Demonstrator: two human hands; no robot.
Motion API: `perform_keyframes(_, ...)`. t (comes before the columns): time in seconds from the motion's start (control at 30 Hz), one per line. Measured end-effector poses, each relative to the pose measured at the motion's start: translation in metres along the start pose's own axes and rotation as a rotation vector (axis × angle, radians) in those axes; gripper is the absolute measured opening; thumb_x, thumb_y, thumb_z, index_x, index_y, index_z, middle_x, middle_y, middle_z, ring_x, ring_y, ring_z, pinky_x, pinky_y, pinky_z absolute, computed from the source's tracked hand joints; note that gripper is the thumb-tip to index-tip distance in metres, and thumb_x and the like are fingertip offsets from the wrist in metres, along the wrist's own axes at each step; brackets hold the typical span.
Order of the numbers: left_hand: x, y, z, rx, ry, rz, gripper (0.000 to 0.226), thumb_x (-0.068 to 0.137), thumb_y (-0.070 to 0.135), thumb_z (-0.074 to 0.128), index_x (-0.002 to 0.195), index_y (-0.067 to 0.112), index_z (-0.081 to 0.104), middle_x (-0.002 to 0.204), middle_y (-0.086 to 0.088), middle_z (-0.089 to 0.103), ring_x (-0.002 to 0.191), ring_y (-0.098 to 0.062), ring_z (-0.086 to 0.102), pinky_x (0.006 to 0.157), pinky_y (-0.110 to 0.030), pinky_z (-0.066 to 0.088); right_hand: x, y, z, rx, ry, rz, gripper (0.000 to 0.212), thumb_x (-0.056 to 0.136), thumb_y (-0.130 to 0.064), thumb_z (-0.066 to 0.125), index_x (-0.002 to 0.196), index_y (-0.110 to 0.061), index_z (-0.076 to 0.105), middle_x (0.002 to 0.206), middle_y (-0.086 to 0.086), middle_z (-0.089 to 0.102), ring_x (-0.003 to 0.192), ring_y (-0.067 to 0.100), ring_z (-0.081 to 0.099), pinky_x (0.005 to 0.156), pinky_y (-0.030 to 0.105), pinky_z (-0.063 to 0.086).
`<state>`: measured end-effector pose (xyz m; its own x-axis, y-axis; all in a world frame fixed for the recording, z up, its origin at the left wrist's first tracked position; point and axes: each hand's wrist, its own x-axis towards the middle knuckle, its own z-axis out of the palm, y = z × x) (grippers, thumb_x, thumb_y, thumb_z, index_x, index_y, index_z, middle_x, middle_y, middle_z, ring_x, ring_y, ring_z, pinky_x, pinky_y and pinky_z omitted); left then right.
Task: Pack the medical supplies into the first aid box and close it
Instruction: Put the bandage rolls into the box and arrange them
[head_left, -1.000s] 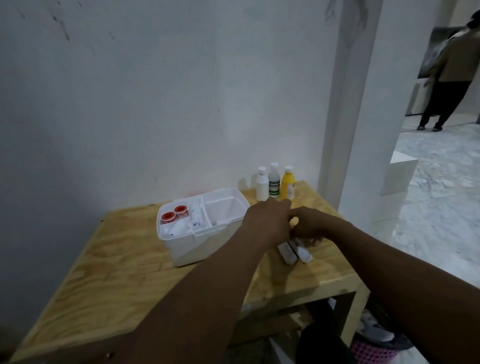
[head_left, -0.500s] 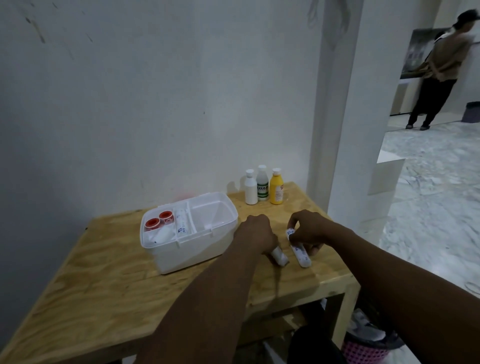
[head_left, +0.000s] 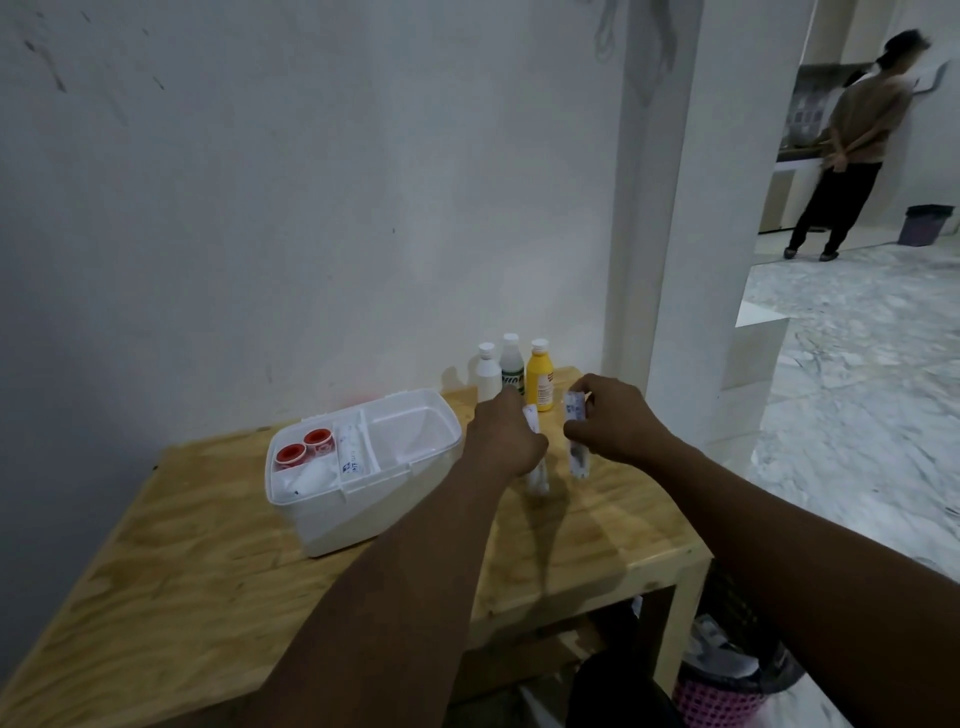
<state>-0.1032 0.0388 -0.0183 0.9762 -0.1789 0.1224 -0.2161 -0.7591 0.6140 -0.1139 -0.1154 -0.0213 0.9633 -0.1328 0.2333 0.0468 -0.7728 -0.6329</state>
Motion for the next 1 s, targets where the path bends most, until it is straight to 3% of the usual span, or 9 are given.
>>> perform_keyframes(0.13,-0.002,-0.008,0.006,0.011,-0.019,0.011,0.049,0.081,0.020,0.077,0.124,0.016,0.053,0.124,-0.009,0.063,0.114,-0.030,0.061,0.090,-0.038,0.051,-0.005,0.009,0.009,-0.042,-0.066,-0.004,0.035,0.075,-0.017,0.075,0.106,-0.013,0.060,0.084,0.000,0.059,0.078,0.022,0.061,0.071,0.040,0.057)
perform_keyframes(0.3,-0.001,-0.009,0.007,0.013,-0.048,0.047,0.048,0.081,0.019,0.079,0.123,0.017,0.056,0.124,-0.007,0.064,0.114,-0.029,0.062,0.091,-0.039,0.053,-0.007,0.014,0.012,-0.087,-0.105,-0.031,0.025,0.077,-0.019,0.074,0.090,-0.019,0.053,0.082,-0.001,0.055,0.082,0.024,0.057,0.069,0.028,0.041)
perform_keyframes(0.47,0.001,-0.006,-0.002,0.017,-0.071,0.079,0.044,0.078,0.019,0.079,0.116,0.015,0.059,0.114,-0.009,0.065,0.103,-0.030,0.065,0.086,-0.041,0.056,0.000,0.010,0.004,-0.080,-0.114,-0.016,0.026,0.073,-0.019,0.077,0.093,-0.017,0.059,0.091,0.004,0.062,0.083,0.025,0.063,0.073,0.038,0.056)
perform_keyframes(0.63,0.010,0.006,-0.041,-0.029,-0.003,0.112,0.044,0.071,0.022,0.077,0.110,0.016,0.059,0.105,-0.015,0.070,0.090,-0.039,0.071,0.080,-0.048,0.061,0.016,-0.017,-0.020,-0.035,0.005,-0.071,0.024,0.072,-0.015,0.074,0.093,-0.007,0.065,0.084,0.010,0.069,0.073,0.028,0.067,0.069,0.043,0.059)
perform_keyframes(0.77,0.017,0.000,-0.093,-0.039,0.085,0.099,0.054,0.056,0.033,0.067,0.108,0.018,0.059,0.104,-0.017,0.072,0.091,-0.038,0.072,0.080,-0.048,0.062,0.030,-0.057,-0.030,0.028,0.073,-0.132,0.030,0.072,-0.015,0.073,0.101,-0.008,0.065,0.089,0.007,0.067,0.080,0.025,0.062,0.067,0.032,0.050)
perform_keyframes(0.83,0.016,-0.012,-0.119,-0.059,0.103,0.058,0.050,0.062,0.029,0.070,0.110,0.019,0.060,0.106,-0.016,0.070,0.087,-0.034,0.074,0.075,-0.047,0.064,0.034,-0.082,-0.027,0.041,0.073,-0.184,0.031,0.073,-0.014,0.072,0.102,-0.006,0.065,0.093,0.007,0.067,0.085,0.025,0.061,0.065,0.031,0.046)
perform_keyframes(0.9,0.015,-0.028,-0.141,-0.091,0.105,0.003,0.040,0.073,0.018,0.074,0.111,0.016,0.061,0.105,-0.015,0.068,0.079,-0.030,0.075,0.065,-0.042,0.065,0.035,-0.106,-0.019,0.087,0.047,-0.220,0.031,0.073,-0.014,0.070,0.102,-0.005,0.065,0.096,0.009,0.068,0.087,0.027,0.062,0.070,0.036,0.052)
perform_keyframes(1.0,0.009,-0.057,-0.163,-0.026,0.105,-0.045,0.034,0.076,0.019,0.078,0.107,0.016,0.065,0.105,-0.010,0.068,0.084,-0.026,0.074,0.071,-0.038,0.064,0.032,-0.134,0.005,0.105,-0.015,-0.261,0.032,0.073,-0.016,0.070,0.103,-0.008,0.066,0.100,0.009,0.068,0.090,0.028,0.064,0.077,0.040,0.055)
